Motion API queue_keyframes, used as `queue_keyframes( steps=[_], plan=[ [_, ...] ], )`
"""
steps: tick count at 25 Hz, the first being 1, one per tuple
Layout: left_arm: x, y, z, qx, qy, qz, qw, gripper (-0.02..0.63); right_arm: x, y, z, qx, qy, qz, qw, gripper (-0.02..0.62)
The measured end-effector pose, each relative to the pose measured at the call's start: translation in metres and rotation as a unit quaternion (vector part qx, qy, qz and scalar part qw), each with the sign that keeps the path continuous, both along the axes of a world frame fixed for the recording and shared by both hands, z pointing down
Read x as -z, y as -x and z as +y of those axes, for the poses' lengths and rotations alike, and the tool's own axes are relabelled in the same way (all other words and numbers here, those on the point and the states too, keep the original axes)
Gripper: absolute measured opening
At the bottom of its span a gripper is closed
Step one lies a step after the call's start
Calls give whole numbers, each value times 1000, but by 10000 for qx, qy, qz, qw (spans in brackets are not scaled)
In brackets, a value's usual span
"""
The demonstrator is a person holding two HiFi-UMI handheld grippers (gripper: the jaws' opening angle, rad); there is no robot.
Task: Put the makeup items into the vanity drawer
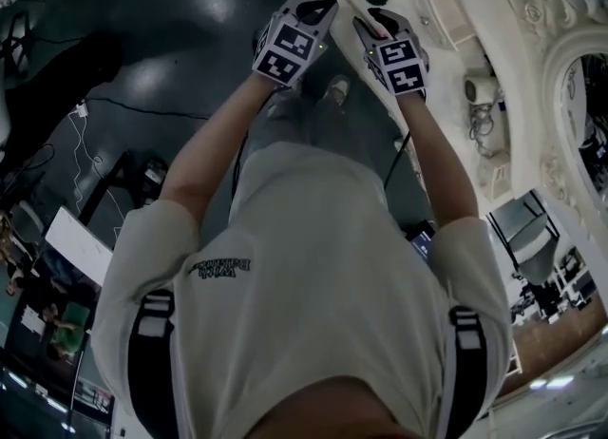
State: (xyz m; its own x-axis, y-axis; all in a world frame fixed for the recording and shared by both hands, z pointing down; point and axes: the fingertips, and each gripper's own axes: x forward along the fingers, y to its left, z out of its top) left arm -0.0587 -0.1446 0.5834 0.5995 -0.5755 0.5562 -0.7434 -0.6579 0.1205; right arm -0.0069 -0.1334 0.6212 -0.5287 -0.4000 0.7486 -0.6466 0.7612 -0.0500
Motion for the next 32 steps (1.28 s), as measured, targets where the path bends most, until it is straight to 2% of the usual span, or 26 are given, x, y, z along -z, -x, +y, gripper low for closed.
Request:
queue_keyframes(
  steps=[4,10,19,20,21,32],
  plan=[
    [-30,-4,5,-125,203,-217,9995,14,-20,-5,0,84,123,275,9995,137],
    [-52,-8,11,-167,448,-245,9986,14,-42,-10,2,183,367,470,9981,135],
    [-65,-9,12,-193,610,-302,9975,14,-44,-13,1,363,227,643,9970,91],
    [-65,-9,12,-198,613,-308,9974,14,-44,-14,0,357,169,687,9969,80],
    [-66,-8,13,-198,617,-309,9974,14,-44,-15,-1,333,113,725,9967,28],
    [-52,-7,13,-164,563,-268,9979,14,-25,-15,-9,-132,57,430,9990,25]
  ],
)
